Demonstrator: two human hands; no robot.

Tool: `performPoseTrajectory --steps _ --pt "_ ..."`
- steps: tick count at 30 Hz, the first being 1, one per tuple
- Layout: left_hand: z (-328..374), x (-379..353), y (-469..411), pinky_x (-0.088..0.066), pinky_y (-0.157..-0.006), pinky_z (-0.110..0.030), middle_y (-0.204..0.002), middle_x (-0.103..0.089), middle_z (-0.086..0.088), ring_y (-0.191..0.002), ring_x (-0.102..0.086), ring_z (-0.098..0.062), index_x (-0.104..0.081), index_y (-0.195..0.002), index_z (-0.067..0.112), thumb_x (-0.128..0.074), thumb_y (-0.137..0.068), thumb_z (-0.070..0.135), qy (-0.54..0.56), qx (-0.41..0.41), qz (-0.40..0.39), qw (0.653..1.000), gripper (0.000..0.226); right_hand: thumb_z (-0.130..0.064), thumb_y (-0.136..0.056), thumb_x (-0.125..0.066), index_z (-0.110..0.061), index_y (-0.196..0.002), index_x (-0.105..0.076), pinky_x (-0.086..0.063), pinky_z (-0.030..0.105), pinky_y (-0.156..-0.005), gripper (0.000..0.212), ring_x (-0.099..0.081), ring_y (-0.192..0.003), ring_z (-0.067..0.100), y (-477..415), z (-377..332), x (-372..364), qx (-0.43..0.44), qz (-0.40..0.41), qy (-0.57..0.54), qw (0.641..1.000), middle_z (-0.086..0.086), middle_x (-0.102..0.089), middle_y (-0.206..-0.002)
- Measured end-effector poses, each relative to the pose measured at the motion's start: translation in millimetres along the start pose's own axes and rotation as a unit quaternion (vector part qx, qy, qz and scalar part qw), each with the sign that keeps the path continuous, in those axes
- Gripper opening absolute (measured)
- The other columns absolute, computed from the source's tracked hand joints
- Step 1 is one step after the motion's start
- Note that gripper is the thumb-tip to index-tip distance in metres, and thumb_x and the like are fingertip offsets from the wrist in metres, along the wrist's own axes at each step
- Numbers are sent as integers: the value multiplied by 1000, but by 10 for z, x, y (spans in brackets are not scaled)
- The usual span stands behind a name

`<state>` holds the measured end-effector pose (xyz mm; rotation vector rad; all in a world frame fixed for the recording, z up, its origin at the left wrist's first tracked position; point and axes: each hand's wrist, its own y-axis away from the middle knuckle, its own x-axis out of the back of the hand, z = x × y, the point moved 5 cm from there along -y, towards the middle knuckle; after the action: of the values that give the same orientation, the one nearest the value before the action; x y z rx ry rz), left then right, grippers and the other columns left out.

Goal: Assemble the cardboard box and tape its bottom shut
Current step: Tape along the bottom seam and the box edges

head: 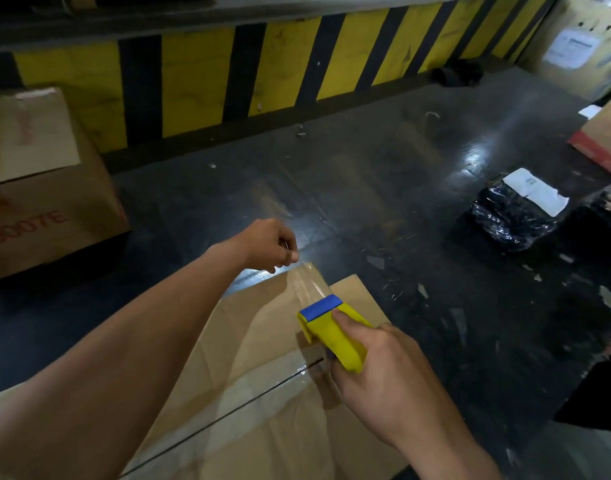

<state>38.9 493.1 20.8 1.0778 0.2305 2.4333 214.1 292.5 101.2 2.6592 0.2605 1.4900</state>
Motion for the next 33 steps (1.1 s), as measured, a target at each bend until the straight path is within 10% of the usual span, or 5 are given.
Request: performPoseTrajectory --steps 33 --pt "-24 -121 -107 -61 -68 -31 -90 -74 -17 -71 -67 -14 -73 -95 5 -67 -92 9 40 28 -31 998 8 -49 -85 -58 -49 -138 -37 -50 33 -77 57 -58 -95 23 -24 82 104 7 -20 6 1000 -3 -49 -93"
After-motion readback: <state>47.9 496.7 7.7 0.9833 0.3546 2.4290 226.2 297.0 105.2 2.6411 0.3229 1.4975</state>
